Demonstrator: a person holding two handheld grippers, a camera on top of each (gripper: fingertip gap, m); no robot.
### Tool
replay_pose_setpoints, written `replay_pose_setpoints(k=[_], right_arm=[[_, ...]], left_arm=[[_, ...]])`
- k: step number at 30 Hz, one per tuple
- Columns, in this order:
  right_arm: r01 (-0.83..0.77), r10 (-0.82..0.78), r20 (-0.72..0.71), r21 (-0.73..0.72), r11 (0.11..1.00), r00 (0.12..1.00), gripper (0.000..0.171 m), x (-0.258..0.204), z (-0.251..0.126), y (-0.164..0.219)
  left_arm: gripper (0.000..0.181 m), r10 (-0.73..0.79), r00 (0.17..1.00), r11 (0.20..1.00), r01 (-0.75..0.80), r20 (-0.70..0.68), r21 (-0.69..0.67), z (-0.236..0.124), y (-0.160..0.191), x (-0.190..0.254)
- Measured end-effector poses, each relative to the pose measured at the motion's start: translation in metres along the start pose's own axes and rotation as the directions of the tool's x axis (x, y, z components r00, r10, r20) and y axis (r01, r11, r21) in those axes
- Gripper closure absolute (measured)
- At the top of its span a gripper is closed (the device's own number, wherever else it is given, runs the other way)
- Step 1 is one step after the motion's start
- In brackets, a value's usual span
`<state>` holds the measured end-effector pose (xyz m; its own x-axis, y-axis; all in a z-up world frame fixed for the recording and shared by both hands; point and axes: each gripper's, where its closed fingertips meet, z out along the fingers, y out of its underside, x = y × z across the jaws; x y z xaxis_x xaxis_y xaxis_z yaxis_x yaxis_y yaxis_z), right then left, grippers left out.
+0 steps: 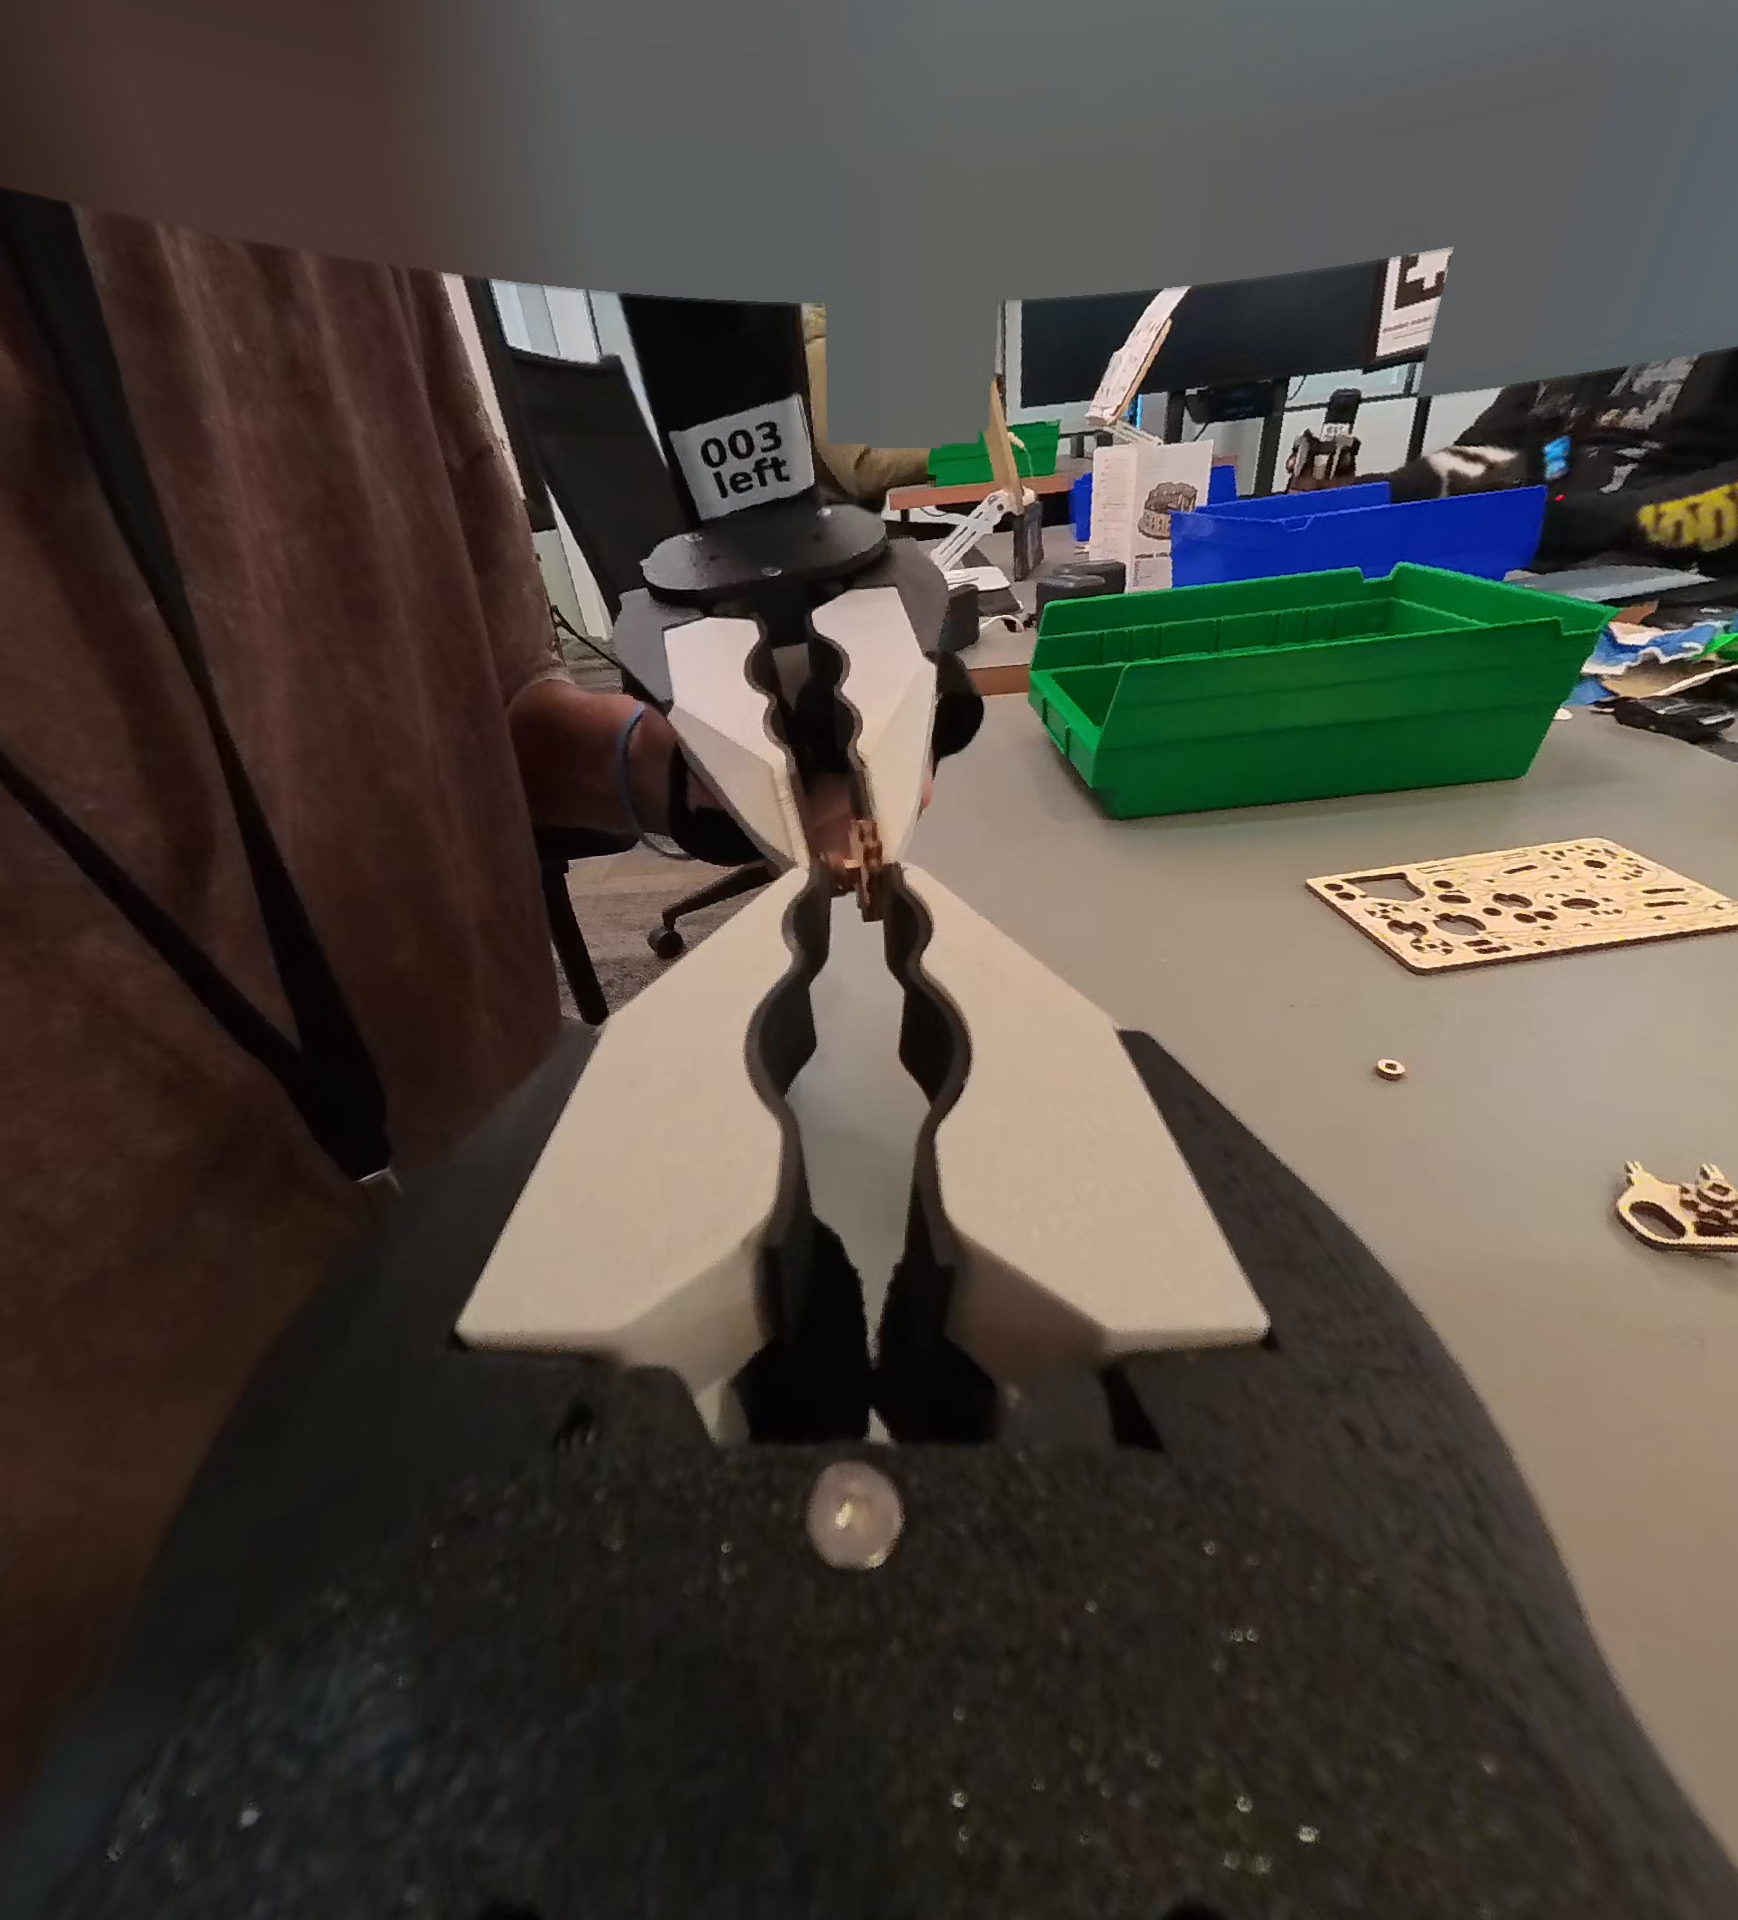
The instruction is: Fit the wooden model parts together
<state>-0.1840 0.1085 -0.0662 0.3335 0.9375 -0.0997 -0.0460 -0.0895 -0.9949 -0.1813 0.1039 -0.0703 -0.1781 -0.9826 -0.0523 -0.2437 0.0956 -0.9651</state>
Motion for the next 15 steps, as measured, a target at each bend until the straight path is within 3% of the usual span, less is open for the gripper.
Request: replay_pose_setpoints(k=[4,15], right_arm=[[-0.024,0.024,0.017,0.005,1.0,1.0,0.161,-0.001,0.0,0.001],[0.005,-0.004,0.042,-0.009,1.0,0.999,0.159,-0.007,0.004,0.005]], left_arm=[[0.173,0.033,0.999,0.999,-0.033,-0.001,-0.003,0.0,0.001,0.001],[0.173,-0.078,0.987,0.997,0.078,-0.139,-0.004,-0.003,0.007,0.008]])
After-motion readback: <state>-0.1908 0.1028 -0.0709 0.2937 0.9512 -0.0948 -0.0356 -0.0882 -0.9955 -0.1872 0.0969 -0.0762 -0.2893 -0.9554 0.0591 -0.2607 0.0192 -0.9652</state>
